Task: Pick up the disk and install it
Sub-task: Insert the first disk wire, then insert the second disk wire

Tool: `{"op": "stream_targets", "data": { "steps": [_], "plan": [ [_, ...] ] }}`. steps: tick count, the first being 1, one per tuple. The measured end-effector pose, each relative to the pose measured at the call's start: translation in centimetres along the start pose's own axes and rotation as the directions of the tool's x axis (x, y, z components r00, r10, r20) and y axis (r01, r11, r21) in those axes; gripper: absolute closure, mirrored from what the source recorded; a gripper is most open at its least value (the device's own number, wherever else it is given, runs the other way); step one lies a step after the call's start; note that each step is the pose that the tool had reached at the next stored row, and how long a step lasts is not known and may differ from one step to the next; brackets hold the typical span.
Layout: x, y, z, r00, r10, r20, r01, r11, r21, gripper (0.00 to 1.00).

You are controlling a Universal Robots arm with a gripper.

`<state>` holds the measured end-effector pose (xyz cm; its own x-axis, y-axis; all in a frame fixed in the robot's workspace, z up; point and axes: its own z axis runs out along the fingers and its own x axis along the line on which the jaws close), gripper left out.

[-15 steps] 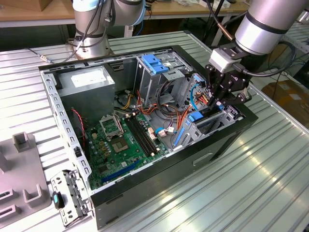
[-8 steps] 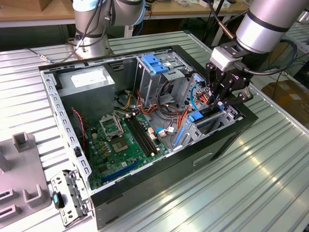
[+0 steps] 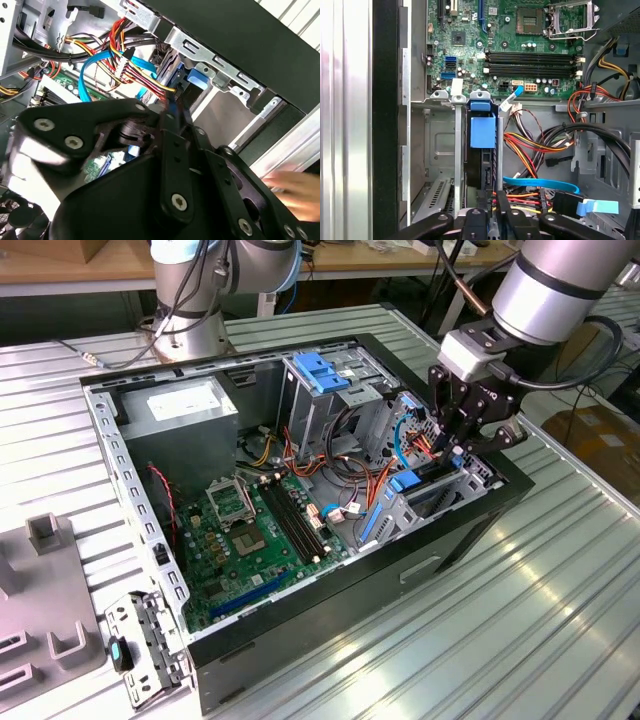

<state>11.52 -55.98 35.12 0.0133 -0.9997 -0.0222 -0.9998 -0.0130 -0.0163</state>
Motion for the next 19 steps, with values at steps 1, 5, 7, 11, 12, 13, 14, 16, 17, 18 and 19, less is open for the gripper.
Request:
{"op": "stream_targets", "data": {
  "steps": [1,5,7,11,12,13,14,16,17,18,19],
  "plan": [
    [0.0,0.0,0.0,1.0,0.0,0.0,0.0,1.0,0.0,0.84],
    [0.0,0.0,-0.01,1.0,0.0,-0.0001,0.0,1.0,0.0001,0.89],
    [0.0,0.0,-0.01,1.0,0.0,-0.0001,0.0,1.0,0.0002,0.89],
    [0.0,0.0,0.0,1.0,0.0,-0.0001,0.0,1.0,0.0003,0.89],
    [0.0,0.0,-0.01,1.0,0.0,-0.0001,0.0,1.0,0.0003,0.89],
    [0.0,0.0,-0.01,1.0,0.0,-0.0001,0.0,1.0,0.0004,0.89],
    [0.0,0.0,0.0,1.0,0.0,-0.0001,0.0,1.0,0.0004,0.89],
    [0.0,0.0,-0.01,1.0,0.0,-0.0001,0.0,1.0,0.0004,0.89],
    [0.0,0.0,-0.01,1.0,0.0,-0.0001,0.0,1.0,0.0005,0.89],
    [0.0,0.0,-0.01,1.0,0.0,-0.0001,0.0,1.0,0.0005,0.89],
    [0.0,0.05,-0.01,1.0,0.0,-0.0001,0.0,1.0,0.0005,0.89]
  ]
}}
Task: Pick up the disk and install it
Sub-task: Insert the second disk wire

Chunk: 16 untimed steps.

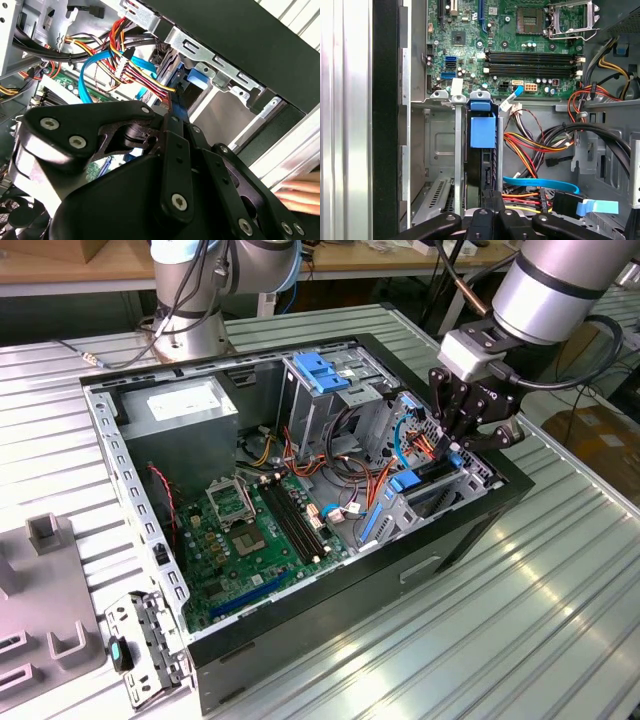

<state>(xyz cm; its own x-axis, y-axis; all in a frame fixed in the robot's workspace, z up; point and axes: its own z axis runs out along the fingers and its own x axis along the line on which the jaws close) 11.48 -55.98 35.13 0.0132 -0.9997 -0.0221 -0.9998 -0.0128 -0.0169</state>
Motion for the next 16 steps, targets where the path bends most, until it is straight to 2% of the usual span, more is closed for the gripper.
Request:
{"op": "stream_targets", "data": {
  "steps": [3,12,14,16],
  "plan": [
    [0.04,0.68,-0.01,1.0,0.0,0.0004,0.0,1.0,0.0,0.89],
    [0.05,0.84,-0.02,1.0,0.0,0.0003,0.0,1.0,-0.0001,0.89],
    [0.04,0.84,-0.33,1.0,0.0,0.0011,0.0,1.0,0.0,0.89],
    [0.02,0.83,-1.07,1.0,0.0,0.0018,0.0,1.0,-0.0001,0.89]
  ]
}}
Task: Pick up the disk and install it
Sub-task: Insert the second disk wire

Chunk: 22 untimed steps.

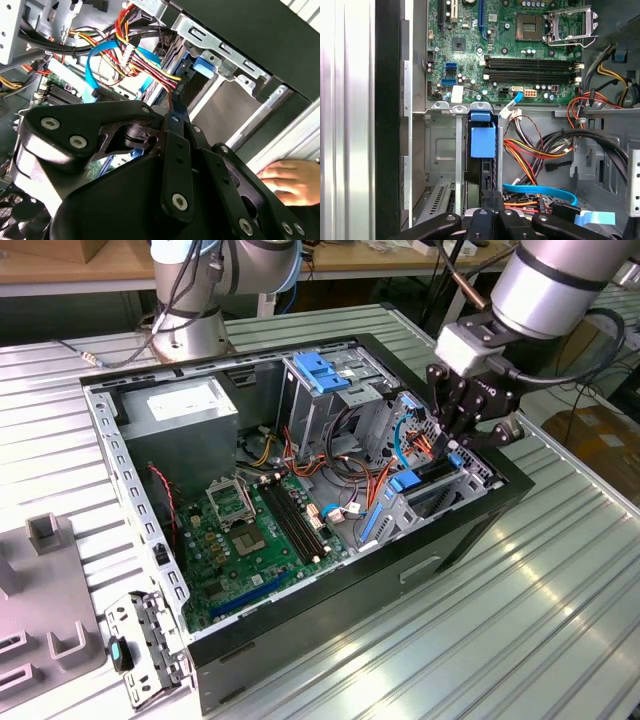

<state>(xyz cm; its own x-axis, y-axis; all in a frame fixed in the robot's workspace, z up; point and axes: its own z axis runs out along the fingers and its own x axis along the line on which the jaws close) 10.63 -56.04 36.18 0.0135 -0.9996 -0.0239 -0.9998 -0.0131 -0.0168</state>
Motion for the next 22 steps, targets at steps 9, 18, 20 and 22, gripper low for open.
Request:
{"op": "stream_targets", "data": {
  "steps": [9,18,20,22],
  "plan": [
    [0.0,0.07,-1.87,1.0,0.0,0.0087,0.0,1.0,-0.0016,0.89],
    [-0.26,0.01,-5.21,1.0,0.0,0.0089,0.0,1.0,-0.0022,0.89],
    [-0.95,0.02,-5.74,1.0,0.0,0.0084,0.0,1.0,-0.0023,0.89],
    [-1.62,0.18,-5.73,1.0,0.0,0.0079,0.0,1.0,-0.0022,0.89]
  ]
}}
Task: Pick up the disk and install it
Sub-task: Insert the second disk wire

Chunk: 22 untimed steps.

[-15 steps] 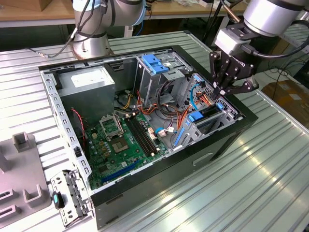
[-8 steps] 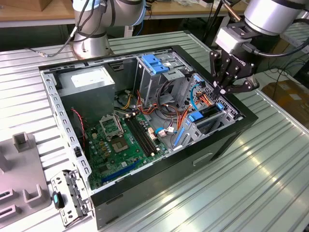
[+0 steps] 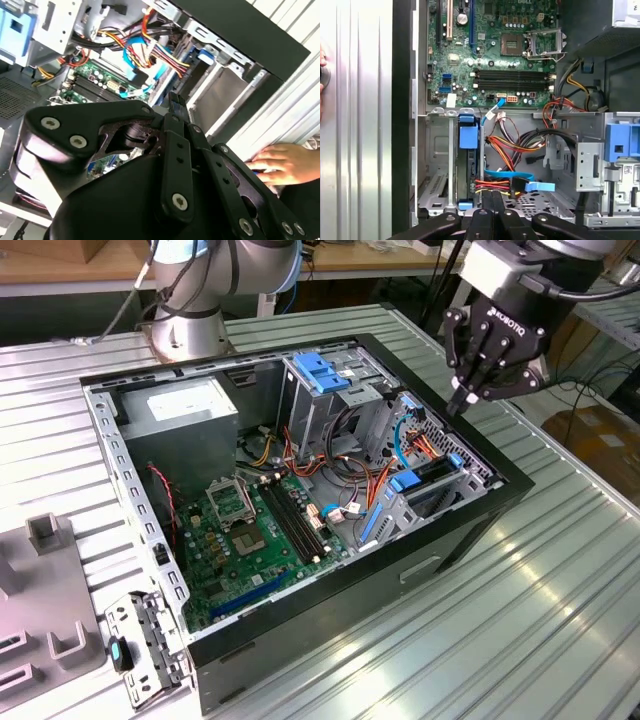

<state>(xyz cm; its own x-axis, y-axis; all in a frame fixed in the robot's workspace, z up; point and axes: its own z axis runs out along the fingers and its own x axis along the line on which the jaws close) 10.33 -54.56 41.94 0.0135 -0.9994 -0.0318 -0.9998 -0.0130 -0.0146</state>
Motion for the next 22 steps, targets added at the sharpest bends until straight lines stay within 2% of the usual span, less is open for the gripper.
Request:
{"op": "stream_targets", "data": {
  "steps": [3,4,5,6,8,9,19,20,22],
  "plan": [
    [-0.72,0.24,0.14,1.0,0.0,-0.0005,0.0,1.0,-0.0006,0.89],
    [-1.21,0.25,0.3,1.0,0.0,-0.0033,0.0,1.0,-0.0026,0.89],
    [-1.98,0.25,0.53,0.9999,-0.001,-0.0105,0.001,1.0,-0.0054,0.89],
    [-2.87,0.25,0.83,0.9997,-0.001,-0.0232,0.001,1.0,-0.007,0.89],
    [-3.82,0.25,1.41,0.9996,-0.001,-0.0291,0.001,0.9999,-0.0116,0.89],
    [-3.84,0.3,1.64,0.9995,-0.001,-0.0312,0.0,0.9999,-0.0126,0.89],
    [-3.84,0.3,1.65,0.9995,-0.001,-0.0316,0.001,0.9999,-0.0126,0.89],
    [-3.85,0.3,1.67,0.9994,-0.001,-0.0337,0.001,0.9999,-0.0127,0.89],
    [-3.84,0.3,1.84,0.9985,-0.001,-0.0551,0.001,0.9999,-0.013,0.89]
  ]
}}
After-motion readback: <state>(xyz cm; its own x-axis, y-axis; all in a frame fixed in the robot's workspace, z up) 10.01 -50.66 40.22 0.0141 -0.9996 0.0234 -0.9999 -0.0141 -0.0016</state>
